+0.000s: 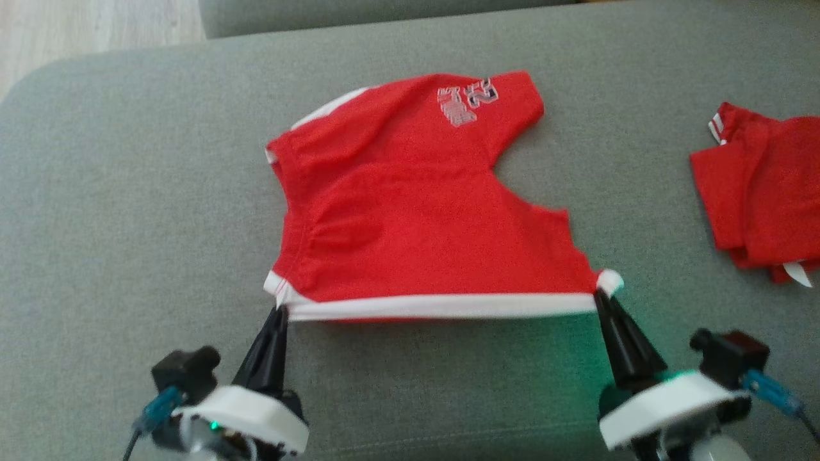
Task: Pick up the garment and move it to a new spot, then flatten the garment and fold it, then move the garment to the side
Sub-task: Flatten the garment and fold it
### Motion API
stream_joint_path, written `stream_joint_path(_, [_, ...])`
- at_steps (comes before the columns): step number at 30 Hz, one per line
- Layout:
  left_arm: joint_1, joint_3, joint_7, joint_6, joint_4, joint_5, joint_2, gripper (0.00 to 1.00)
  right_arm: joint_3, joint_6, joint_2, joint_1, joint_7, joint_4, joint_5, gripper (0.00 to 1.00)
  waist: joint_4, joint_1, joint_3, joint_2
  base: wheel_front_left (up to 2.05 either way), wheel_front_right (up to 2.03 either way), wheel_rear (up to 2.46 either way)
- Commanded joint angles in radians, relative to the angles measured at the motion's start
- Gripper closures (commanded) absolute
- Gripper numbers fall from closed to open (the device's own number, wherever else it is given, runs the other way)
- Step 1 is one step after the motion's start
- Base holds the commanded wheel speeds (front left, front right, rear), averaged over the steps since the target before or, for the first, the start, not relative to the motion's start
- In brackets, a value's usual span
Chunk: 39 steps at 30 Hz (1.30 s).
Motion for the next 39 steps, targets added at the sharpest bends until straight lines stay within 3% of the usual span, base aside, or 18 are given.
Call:
stream_joint_path(1, [-0.003, 0.042, 0.005, 0.019, -0.055, 0.009, 0.029, 1.0, -0.001, -0.001, -0.004, 0.011, 0.013, -0.055, -0.01, 1.0, 0.0, 0.0, -0.013, 0.0, 0.0, 0.0, 0.0])
stream_joint_path(11, [0.224, 0.066, 0.162, 0.122, -0.414, 0.014, 0.085, 1.0, -0.085, -0.001, 0.043, 0.232, 0.211, -0.347, -0.066, 1.0, 0.004, 0.0, -0.059, 0.0, 0.0, 0.0, 0.0])
stream_joint_path(18, [0.255, 0.063, 0.229, 0.142, -0.52, 0.011, 0.105, 1.0, -0.136, -0.001, 0.051, 0.28, 0.285, -0.451, -0.086, 1.0, 0.008, 0.0, -0.06, 0.0, 0.0, 0.0, 0.0])
stream_joint_path(22, [0.204, 0.057, 0.234, 0.138, -0.496, 0.013, 0.104, 1.0, -0.156, -0.001, 0.052, 0.245, 0.292, -0.448, -0.098, 1.0, 0.017, 0.0, -0.049, 0.0, 0.0, 0.0, 0.0])
stream_joint_path(29, [0.054, 0.041, 0.226, 0.095, -0.425, -0.027, 0.081, 1.0, -0.193, -0.001, 0.042, 0.12, 0.272, -0.408, -0.113, 1.0, 0.045, 0.0, 0.032, 0.0, 0.0, 0.0, 0.0])
stream_joint_path(39, [-0.239, 0.045, 0.24, 0.04, -0.236, -0.103, 0.054, 1.0, -0.114, -0.001, -0.074, -0.313, 0.235, -0.154, -0.094, 1.0, 0.089, 0.0, 0.193, 0.0, 0.0, 0.0, 0.0])
